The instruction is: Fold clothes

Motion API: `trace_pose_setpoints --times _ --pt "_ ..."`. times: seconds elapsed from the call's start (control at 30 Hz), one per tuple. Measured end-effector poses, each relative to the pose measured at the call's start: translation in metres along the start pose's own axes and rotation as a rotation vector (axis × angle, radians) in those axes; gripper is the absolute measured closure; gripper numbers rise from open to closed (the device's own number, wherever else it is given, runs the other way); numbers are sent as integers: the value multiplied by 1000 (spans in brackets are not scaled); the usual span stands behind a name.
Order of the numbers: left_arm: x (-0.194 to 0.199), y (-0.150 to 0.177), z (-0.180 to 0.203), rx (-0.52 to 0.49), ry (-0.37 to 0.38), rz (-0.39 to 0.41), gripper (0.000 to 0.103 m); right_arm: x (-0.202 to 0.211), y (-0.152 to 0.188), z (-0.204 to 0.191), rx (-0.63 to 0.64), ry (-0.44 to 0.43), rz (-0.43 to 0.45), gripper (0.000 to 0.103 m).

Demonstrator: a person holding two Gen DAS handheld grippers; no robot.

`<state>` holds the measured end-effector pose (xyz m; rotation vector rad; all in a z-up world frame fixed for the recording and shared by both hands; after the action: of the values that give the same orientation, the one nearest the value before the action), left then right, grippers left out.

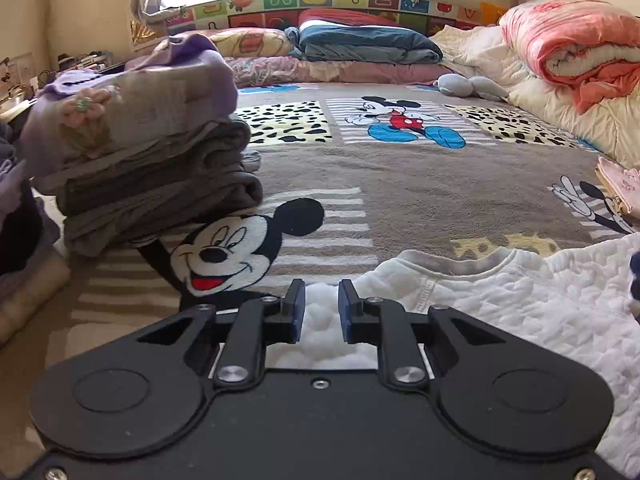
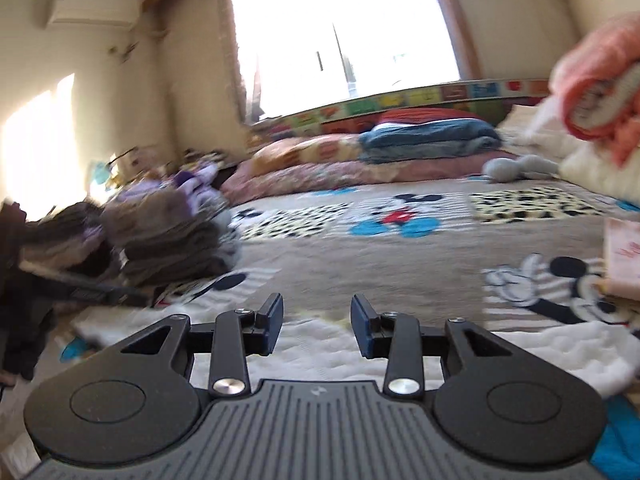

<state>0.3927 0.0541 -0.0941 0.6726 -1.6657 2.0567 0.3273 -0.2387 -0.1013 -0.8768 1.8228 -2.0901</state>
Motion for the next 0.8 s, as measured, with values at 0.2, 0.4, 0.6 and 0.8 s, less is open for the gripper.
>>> trace_pose_setpoints --times 0.2,0.4,0.6,0.8 --pt "-42 14 -21 126 -54 -136 86 -41 15 -42 68 -114 -151 66" --pt "38 11 -86 365 -38 44 85 -46 24 -20 -79 -126 -186 66" --pt "84 47 -186 617 -261 170 77 -49 33 -27 -40 -105 -203 66" --pt "68 42 -224 813 -88 90 56 -42 23 -42 75 -20 -214 65"
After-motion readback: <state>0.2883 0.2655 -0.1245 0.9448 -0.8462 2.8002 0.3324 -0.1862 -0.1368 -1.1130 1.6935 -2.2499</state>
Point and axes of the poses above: each gripper's, at about its wrist camera, not at the fingertips, and x roughly against the way its jaws point, z to its right, y to its underside, the point moved 3 cm from there along -x, roughly the way its jaws point, and after that the axes turned 15 degrees about x, right-handed, at the moved point
